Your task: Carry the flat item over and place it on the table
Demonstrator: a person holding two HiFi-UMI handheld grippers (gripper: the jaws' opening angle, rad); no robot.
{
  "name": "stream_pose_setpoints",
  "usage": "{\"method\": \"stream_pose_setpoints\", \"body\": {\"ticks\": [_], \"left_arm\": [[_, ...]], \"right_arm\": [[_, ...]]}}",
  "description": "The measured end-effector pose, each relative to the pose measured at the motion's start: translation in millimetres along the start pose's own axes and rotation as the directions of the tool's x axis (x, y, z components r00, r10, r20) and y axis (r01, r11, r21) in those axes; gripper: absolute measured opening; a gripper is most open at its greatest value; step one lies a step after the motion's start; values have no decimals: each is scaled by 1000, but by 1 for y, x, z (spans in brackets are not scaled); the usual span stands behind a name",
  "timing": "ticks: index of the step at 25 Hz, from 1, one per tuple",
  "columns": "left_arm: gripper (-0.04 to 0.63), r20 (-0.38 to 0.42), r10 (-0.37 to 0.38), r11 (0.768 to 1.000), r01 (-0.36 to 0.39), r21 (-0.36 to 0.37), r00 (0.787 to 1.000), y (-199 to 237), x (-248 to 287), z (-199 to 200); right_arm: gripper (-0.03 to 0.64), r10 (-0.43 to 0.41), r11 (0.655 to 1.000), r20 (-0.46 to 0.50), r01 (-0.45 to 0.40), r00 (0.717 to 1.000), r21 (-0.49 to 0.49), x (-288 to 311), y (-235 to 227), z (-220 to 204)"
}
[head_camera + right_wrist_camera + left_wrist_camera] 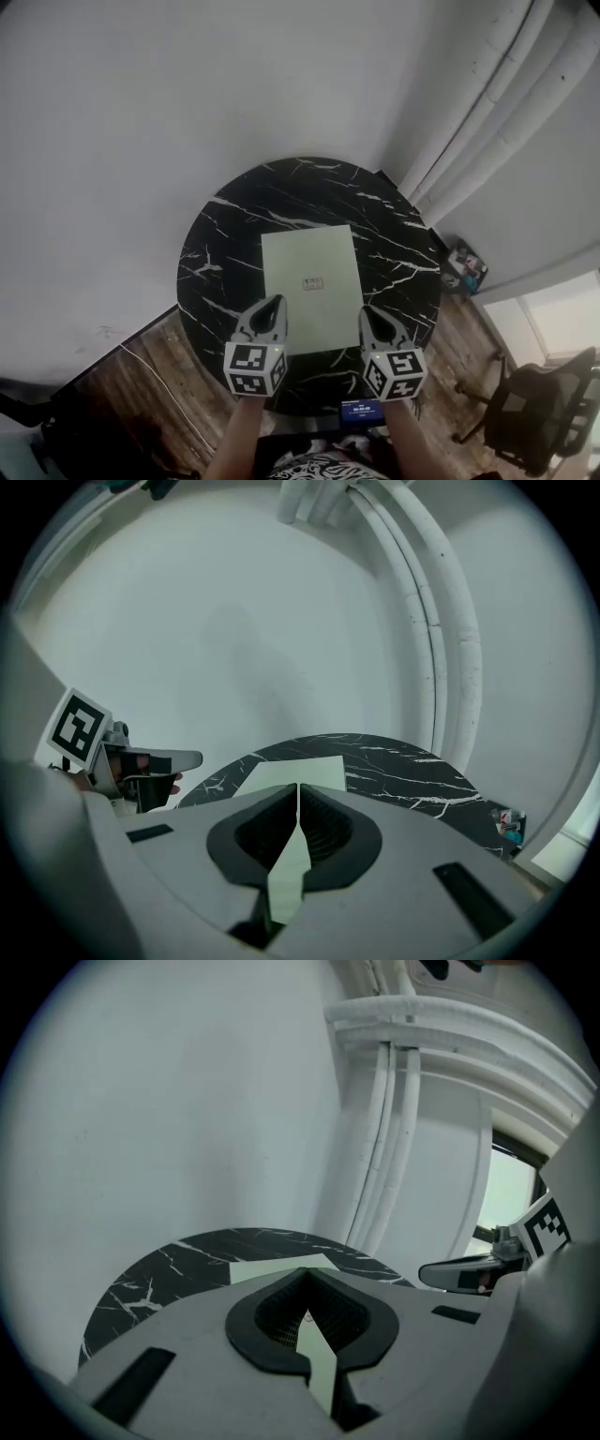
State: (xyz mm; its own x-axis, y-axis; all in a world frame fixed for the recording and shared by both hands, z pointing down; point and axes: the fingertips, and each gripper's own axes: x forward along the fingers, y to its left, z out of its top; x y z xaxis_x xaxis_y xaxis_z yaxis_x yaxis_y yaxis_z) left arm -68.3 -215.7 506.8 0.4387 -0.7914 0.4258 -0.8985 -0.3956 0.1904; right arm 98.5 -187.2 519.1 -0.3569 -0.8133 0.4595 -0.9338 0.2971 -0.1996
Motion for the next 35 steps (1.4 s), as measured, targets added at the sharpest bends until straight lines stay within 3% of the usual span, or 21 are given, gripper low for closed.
{"method": "stream_pose_setpoints", "body": {"ticks": [5,8,12,22,35], "left_arm": [[11,75,24,997,-29,75,997,-6,-23,27],[12,154,1,989,-24,146,988,-14,-38,55],[11,223,-38,987,3,159,974,-29,-68,78],[11,279,-58,979,0,204,959,-34,-102,104],[11,278,-31,982,-22,185,960,-23,-111,98]], "right_arm": [[21,-1,999,76,4,997,-39,-20,13,25],[22,-9,999,156,15,988,-40,-28,19,48],[21,-3,999,227,12,974,-39,-53,34,72],[21,1,999,309,16,951,-51,-78,57,97],[18,-33,998,336,49,941,-40,-92,54,93]]}}
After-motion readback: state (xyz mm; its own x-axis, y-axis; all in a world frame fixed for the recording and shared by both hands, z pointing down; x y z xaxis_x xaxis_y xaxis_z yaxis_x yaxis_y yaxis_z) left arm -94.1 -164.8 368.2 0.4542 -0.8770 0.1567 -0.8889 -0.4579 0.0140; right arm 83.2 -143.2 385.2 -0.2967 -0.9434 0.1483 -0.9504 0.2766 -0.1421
